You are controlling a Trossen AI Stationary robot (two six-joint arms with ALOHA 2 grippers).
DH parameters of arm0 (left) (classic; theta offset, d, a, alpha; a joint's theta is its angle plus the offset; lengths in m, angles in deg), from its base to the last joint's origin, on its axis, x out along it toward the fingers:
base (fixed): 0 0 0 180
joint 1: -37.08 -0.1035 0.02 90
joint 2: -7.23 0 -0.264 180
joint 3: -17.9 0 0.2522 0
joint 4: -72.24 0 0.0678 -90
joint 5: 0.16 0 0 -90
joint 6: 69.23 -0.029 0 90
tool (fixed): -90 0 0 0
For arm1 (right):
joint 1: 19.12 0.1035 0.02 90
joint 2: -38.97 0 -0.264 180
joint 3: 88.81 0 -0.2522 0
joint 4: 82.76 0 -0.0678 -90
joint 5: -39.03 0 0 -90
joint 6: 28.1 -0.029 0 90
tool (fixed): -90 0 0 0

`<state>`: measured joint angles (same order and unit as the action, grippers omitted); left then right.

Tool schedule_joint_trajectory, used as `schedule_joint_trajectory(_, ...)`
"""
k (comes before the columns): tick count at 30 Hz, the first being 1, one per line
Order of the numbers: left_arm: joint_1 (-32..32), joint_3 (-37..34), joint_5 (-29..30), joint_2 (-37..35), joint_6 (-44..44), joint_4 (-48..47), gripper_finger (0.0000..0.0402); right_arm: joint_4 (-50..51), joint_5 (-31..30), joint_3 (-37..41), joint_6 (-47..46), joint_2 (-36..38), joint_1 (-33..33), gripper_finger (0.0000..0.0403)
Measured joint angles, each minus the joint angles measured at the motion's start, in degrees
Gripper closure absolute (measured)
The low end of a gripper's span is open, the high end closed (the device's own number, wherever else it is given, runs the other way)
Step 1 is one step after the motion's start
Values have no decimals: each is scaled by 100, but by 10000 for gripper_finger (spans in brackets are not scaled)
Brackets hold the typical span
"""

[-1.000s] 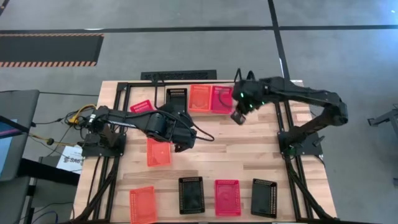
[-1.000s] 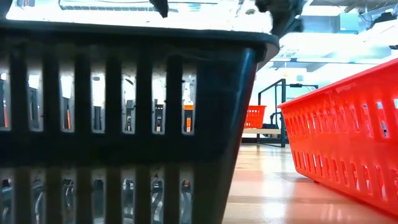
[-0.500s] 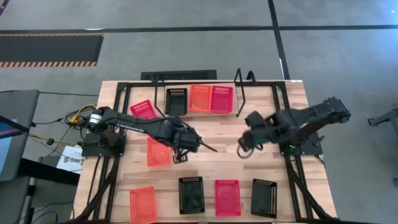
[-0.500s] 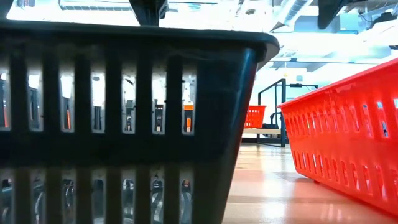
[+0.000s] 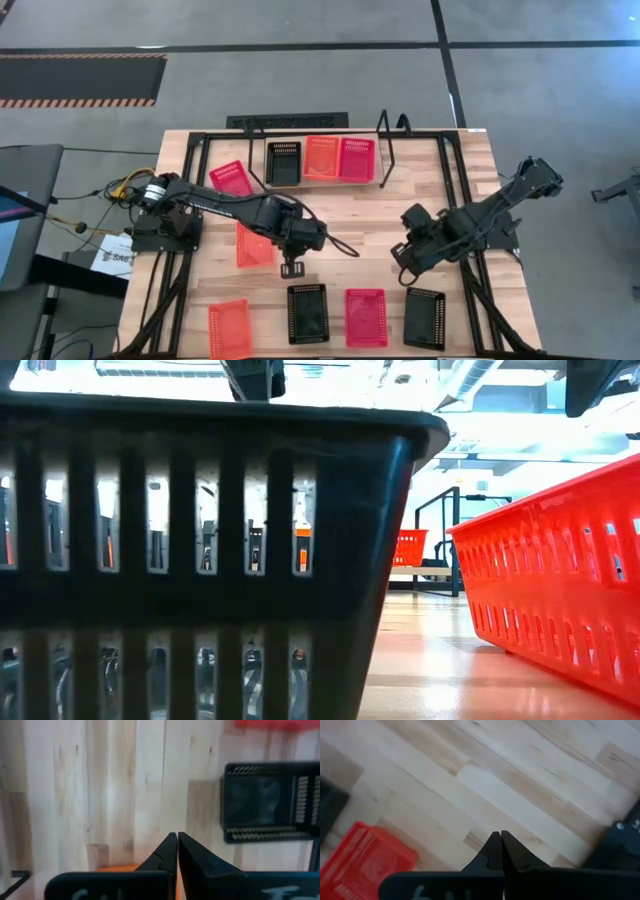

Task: Stack baskets on shelf by color
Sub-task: Stack the left black bin on top of the other black bin on the shelf

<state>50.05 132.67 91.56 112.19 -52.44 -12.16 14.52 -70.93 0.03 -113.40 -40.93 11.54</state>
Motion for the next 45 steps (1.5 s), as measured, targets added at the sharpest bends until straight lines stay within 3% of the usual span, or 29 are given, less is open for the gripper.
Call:
schedule_joint_trajectory(8,213,4,13,206,393,495,387,-408,-151,0,829,0,211,402)
schedule_joint_trajectory(21,732,7,-270,909,150,597,261,-422,-296,-8,1098,1,501,402)
schedule_joint_trajectory(27,891,20,-727,1384,320,779,260,-414,-293,-9,1189,-2,529,402)
schedule_joint_trajectory(33,916,13,-761,1809,528,682,261,-438,-293,-9,1208,0,531,402)
schedule_joint_trajectory(45,701,44,-756,1760,896,843,262,-447,-293,-9,1248,-1,529,402)
